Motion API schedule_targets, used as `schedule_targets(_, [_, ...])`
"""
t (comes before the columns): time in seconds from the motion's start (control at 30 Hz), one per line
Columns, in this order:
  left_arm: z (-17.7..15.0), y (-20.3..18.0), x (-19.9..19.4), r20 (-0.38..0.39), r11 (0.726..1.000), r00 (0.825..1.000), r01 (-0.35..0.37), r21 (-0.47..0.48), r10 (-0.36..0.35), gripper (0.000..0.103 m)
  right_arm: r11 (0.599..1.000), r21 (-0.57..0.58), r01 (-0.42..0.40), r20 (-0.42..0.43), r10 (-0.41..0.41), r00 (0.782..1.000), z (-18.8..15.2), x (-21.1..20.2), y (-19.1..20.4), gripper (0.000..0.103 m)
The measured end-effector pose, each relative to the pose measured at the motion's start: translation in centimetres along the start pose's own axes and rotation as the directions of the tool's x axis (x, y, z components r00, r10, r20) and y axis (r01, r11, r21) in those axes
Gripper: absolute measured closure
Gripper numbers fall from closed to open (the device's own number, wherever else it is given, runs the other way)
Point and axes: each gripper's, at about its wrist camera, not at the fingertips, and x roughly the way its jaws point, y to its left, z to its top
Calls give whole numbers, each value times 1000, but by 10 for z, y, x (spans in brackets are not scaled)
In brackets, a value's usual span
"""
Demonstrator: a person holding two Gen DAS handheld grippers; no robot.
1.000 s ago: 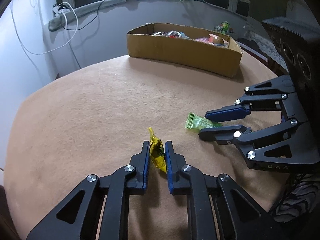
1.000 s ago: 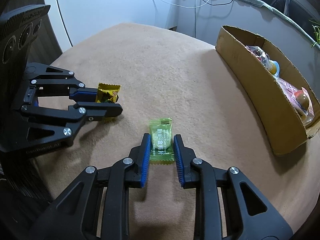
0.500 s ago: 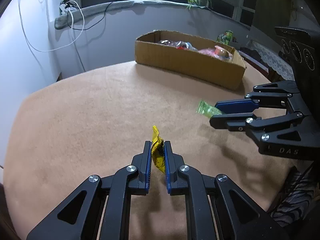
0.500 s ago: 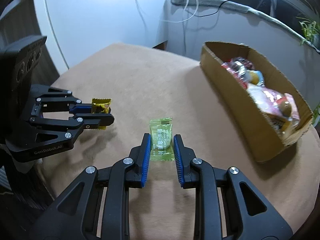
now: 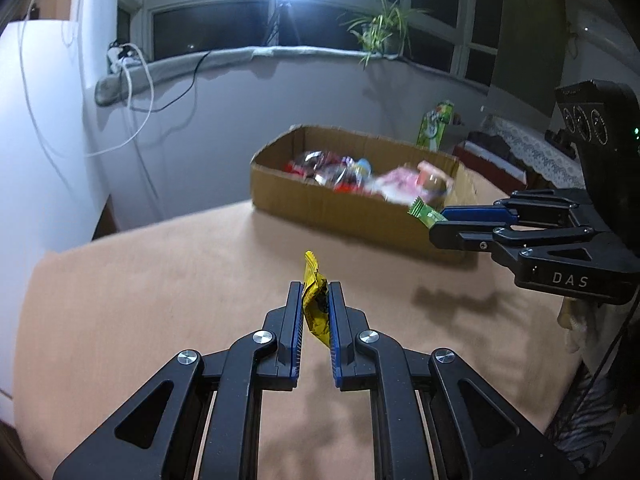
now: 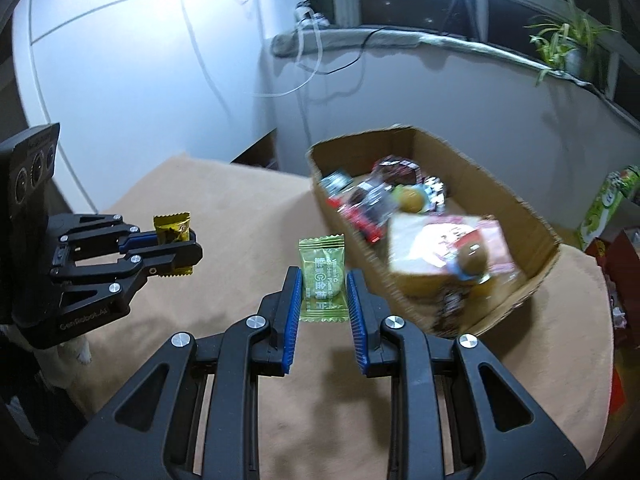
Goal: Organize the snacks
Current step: 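Carry the yellow and green candies with both grippers over the box, then open both grippers to drop the candies into the box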
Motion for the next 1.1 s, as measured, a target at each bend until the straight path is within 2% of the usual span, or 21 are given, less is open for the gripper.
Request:
schedule_targets(0.33, [37, -6, 10, 53, 999, 998, 37, 16, -38, 93, 996, 56, 69, 43, -72, 996, 19, -7, -31, 79])
schedule_targets(0.67, [79, -14, 32, 85, 999, 995, 39, 34, -42, 93, 986, 90, 143, 59, -149, 987, 46, 6, -61, 79])
schedule_targets(0.97, [103, -25, 71, 45, 998, 998, 37, 58, -39, 93, 973, 139, 183, 38, -190, 981, 53, 23, -92, 79])
schedule_targets(1.1, [107, -25, 86, 22, 998, 999, 39, 40, -40, 93, 968, 163, 191, 21, -197, 980, 51, 28, -103, 79])
